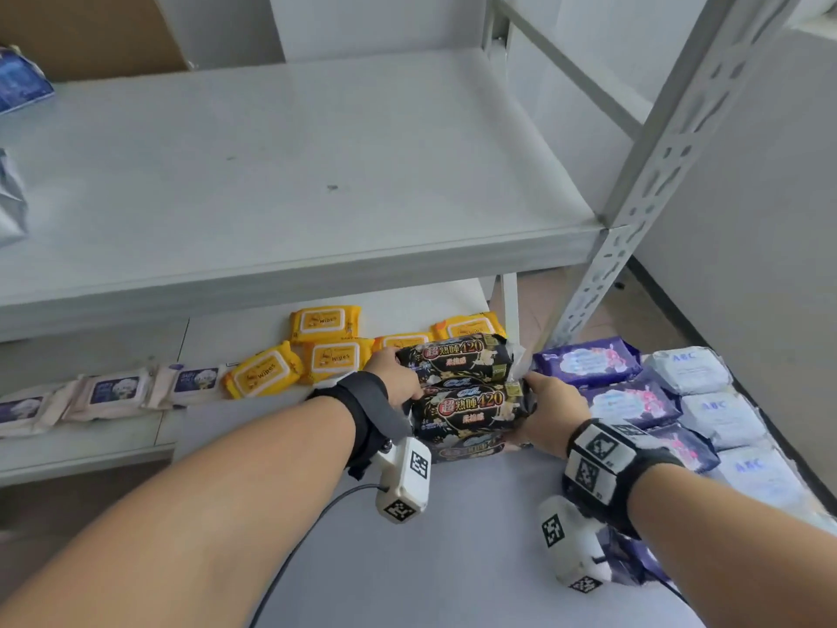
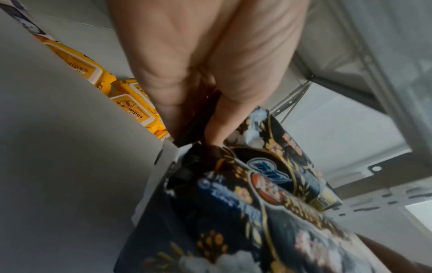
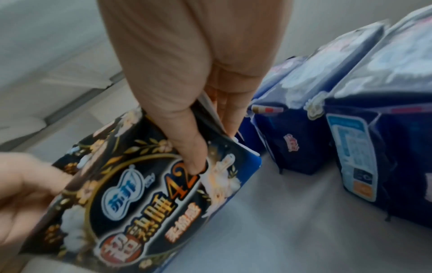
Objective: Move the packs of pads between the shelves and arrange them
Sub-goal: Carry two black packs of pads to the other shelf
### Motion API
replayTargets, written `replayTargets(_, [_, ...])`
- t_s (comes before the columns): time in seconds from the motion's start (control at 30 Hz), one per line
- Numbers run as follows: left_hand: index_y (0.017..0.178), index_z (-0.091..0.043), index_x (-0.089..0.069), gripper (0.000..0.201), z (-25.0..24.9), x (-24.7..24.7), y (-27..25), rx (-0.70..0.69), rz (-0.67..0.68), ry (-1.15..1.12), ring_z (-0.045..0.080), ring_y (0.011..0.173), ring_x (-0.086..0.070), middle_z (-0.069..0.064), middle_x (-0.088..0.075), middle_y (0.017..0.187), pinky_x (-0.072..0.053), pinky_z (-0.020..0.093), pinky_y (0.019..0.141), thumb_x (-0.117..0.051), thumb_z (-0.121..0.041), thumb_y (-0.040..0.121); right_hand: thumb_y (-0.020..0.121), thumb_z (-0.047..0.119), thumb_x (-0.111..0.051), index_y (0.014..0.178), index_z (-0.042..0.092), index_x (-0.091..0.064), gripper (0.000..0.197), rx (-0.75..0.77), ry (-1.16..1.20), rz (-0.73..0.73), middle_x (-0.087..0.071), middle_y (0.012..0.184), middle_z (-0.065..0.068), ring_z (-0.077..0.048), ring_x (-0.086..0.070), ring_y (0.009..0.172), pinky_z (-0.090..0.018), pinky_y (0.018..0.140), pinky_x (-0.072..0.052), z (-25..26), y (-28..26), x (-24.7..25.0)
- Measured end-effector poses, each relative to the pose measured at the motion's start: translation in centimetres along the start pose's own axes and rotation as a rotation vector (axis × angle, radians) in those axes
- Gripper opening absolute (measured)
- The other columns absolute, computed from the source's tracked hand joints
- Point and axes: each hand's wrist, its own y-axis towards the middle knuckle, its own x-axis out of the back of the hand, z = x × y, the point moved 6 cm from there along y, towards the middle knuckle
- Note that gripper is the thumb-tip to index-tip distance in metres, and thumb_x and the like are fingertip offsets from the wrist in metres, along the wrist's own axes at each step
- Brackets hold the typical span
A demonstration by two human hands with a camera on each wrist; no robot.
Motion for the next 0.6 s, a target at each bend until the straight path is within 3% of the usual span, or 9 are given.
replayTargets(0.13, [0.150,-0.010,-0.018,0.087,0.5,-1.4,1.2,0.016,0.014,0.040,0.029,0.134,-0.039,0.011,-0.035,0.149,-0.040,0.034,0.102,-0.069,-0.001,0.081,0.065,0.025,-0.083,0.113,0.015,-0.057,0.056,0.043,-0.065,0.000,-0.068,0.107,-0.004,-0.023,-0.062,0.098,-0.024,0.081,-0.044,-0.4,0.7,-0.9])
replayTargets(0.23, [0.148,-0.008,-0.023,0.082,0.3,-2.4,1.6,0.004,0.013,0.058,0.029,0.128,-0.045,0.012,-0.043,0.142,-0.044,0.033,0.099,-0.068,0.000,0.081,0.064,0.023,-0.083,0.116,0.016,-0.054,0.059,0.011,-0.057,0.006,-0.066,0.110,-0.004,-0.023,-0.059,0.103,-0.025,0.085,-0.042,-1.4,1.2,-0.9])
replayTargets(0.3, [0.142,-0.010,-0.032,0.069,0.0,-3.2,1.7,-0.017,0.021,0.058,0.027,0.111,-0.051,0.006,-0.054,0.115,-0.046,0.030,0.087,-0.064,0.003,0.082,0.067,0.019,-0.081,0.116,0.016,-0.052,0.058,-0.009,-0.055,0.000,-0.065,0.111,-0.005,-0.024,-0.057,0.105,-0.027,0.087,-0.043,-2.0,1.4,-0.7])
replayTargets(0.37, [0.128,-0.014,-0.040,0.050,-0.4,-4.0,1.7,-0.037,0.035,0.073,0.022,0.092,-0.046,-0.003,-0.045,0.083,-0.041,0.027,0.075,-0.056,0.004,0.085,0.070,0.015,-0.078,0.120,0.017,-0.049,0.057,-0.011,-0.050,-0.005,-0.064,0.112,-0.006,-0.024,-0.057,0.105,-0.029,0.088,-0.044,-2.3,1.4,-0.5])
replayTargets(0.4, [0.129,-0.012,-0.041,0.048,-0.5,-4.3,1.7,-0.045,0.044,0.081,0.021,0.089,-0.045,-0.004,-0.043,0.080,-0.040,0.027,0.073,-0.053,0.005,0.086,0.072,0.014,-0.076,0.123,0.018,-0.047,0.058,-0.009,-0.042,-0.003,-0.064,0.113,-0.005,-0.024,-0.057,0.106,-0.030,0.090,-0.045,-2.3,1.4,-0.5])
replayTargets(0.47, [0.138,-0.010,-0.036,0.055,-0.8,-4.9,1.6,-0.073,0.072,0.113,0.022,0.090,-0.047,0.000,-0.047,0.088,-0.042,0.028,0.073,-0.049,0.005,0.087,0.077,0.015,-0.073,0.129,0.021,-0.044,0.060,0.001,-0.033,0.014,-0.062,0.117,-0.004,-0.022,-0.056,0.109,-0.031,0.094,-0.047,-2.4,1.3,-0.4])
replayTargets(0.53, [0.146,-0.012,-0.027,0.062,-0.7,-5.3,1.8,-0.076,0.086,0.145,0.024,0.096,-0.049,0.008,-0.051,0.107,-0.043,0.029,0.077,-0.045,0.004,0.089,0.079,0.018,-0.072,0.131,0.022,-0.043,0.059,0.014,-0.036,0.028,-0.062,0.119,-0.003,-0.021,-0.056,0.108,-0.028,0.093,-0.045,-2.4,1.2,-0.2])
replayTargets(0.6, [0.139,-0.014,-0.035,0.051,-0.5,-5.5,1.8,-0.066,0.088,0.161,0.025,0.098,-0.047,0.011,-0.052,0.116,-0.041,0.028,0.079,-0.042,0.004,0.091,0.079,0.018,-0.072,0.131,0.022,-0.045,0.058,0.018,-0.034,0.035,-0.062,0.119,-0.003,-0.020,-0.057,0.107,-0.026,0.090,-0.044,-2.3,1.1,0.1])
